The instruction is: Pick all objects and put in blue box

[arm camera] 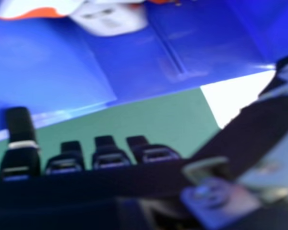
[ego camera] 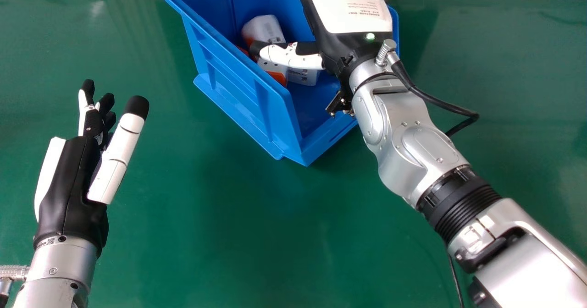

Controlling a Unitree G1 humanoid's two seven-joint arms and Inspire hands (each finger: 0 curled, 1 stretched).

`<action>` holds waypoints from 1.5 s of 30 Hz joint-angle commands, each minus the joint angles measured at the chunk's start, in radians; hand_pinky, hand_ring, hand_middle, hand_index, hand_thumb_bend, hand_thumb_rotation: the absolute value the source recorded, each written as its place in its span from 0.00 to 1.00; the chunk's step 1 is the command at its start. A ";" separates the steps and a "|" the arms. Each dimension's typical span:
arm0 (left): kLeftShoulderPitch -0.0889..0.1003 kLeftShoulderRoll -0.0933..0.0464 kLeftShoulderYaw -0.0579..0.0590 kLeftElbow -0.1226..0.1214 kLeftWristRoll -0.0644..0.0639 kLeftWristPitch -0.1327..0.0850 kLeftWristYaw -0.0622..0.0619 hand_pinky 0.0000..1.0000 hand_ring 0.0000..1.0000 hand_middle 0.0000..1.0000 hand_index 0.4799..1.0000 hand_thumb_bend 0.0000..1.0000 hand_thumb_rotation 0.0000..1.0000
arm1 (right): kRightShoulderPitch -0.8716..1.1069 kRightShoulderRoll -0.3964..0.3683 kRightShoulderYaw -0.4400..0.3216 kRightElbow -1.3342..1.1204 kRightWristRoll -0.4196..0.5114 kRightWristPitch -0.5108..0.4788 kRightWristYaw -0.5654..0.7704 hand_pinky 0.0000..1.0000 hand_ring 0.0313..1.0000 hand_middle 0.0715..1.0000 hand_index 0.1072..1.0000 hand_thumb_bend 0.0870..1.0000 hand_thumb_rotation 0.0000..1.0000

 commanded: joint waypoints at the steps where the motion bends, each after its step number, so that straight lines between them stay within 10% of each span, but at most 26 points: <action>1: -0.007 0.010 0.002 -0.004 0.000 -0.030 0.000 1.00 1.00 1.00 1.00 0.74 0.86 | 0.005 -0.017 -0.009 -0.048 0.002 0.007 -0.019 0.95 1.00 1.00 1.00 0.33 0.84; 24: -0.014 0.011 0.017 0.012 -0.013 -0.045 -0.006 1.00 1.00 1.00 1.00 0.75 0.86 | 0.475 -0.132 -0.069 -0.684 -0.034 0.081 -0.015 0.90 0.99 1.00 0.98 0.25 0.83; 45: -0.027 0.032 0.034 0.049 -0.021 -0.059 -0.015 1.00 1.00 1.00 1.00 0.75 0.86 | 1.289 -0.036 -0.408 -1.141 0.340 -0.251 -0.174 0.93 1.00 1.00 1.00 0.25 1.00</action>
